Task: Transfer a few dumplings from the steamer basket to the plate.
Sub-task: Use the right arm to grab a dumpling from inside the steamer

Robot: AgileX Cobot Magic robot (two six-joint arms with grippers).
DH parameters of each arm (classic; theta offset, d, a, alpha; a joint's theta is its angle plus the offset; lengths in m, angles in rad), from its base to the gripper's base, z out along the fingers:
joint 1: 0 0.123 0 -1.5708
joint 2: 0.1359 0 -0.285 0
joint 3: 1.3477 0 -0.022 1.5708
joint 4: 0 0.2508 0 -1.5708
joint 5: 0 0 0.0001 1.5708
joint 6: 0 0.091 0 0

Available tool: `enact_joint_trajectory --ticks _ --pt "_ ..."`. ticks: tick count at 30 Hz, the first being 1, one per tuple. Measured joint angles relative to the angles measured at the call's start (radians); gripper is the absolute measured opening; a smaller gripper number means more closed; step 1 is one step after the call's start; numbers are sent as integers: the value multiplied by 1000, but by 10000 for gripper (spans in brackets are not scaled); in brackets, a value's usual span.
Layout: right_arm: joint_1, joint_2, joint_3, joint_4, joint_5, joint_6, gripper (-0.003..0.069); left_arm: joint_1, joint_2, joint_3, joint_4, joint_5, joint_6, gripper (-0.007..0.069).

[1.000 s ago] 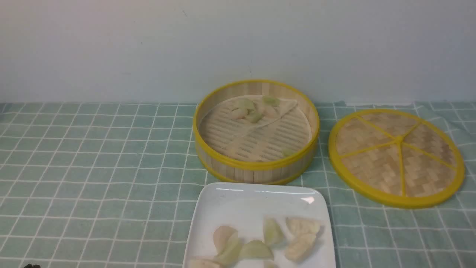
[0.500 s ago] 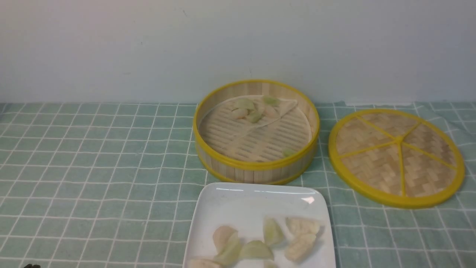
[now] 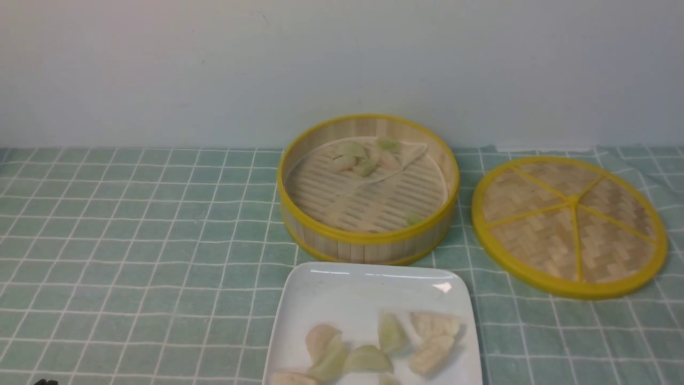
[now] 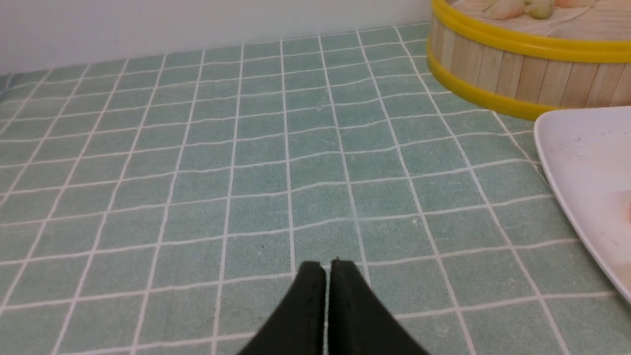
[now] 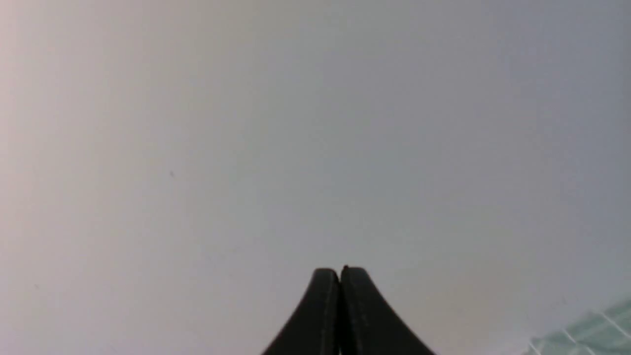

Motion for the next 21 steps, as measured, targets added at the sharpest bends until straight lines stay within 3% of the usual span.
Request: enact_joint_trajectory --ticks 5,9,10,11,12,14,15,16,21 --pt "0 0 -1 33 -140 12 -13 0 0 0 0 0 0 -6" --pt "0 13 -101 11 -21 67 -13 0 0 0 0 0 0 -6" --pt "1 55 -214 -48 125 88 -13 0 0 0 0 0 0 -6" --pt "1 63 -230 -64 166 89 -13 0 0 0 0 0 0 -6" --pt "1 145 -380 -116 339 91 -13 0 0 0 0 0 0 -6" --pt "2 254 -530 -136 545 51 -13 0 0 0 0 1 0 -6" --pt "3 267 -547 -136 568 42 -13 0 0 0 0 1 0 -6" --pt "12 396 -672 -116 773 -52 -13 0 0 0 0 1 0 -6" --pt "47 738 -970 56 1177 -381 -13 0 0 0 0 2 0 -6"
